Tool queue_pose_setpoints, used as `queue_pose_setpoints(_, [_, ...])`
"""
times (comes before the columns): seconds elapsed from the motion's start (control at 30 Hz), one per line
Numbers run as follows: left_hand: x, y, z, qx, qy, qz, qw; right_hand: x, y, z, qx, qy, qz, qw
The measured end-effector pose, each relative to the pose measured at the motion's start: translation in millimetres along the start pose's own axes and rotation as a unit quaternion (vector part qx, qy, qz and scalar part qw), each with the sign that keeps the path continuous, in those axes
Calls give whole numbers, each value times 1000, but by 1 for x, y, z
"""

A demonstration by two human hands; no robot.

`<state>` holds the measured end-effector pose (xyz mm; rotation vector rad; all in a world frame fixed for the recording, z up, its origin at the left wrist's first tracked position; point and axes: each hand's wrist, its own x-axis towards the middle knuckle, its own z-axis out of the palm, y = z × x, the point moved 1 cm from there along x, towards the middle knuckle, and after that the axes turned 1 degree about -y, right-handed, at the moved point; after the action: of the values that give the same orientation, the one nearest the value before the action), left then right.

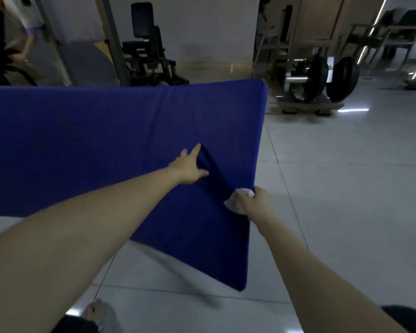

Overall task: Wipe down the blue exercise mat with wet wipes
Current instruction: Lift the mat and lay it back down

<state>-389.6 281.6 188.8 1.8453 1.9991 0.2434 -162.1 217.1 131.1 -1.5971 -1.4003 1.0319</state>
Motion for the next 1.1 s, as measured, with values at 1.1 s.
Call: queue_pose_setpoints(1.1, [-94, -94, 105, -673, 223, -331, 623, -11, 45, 19, 98, -154, 189, 965])
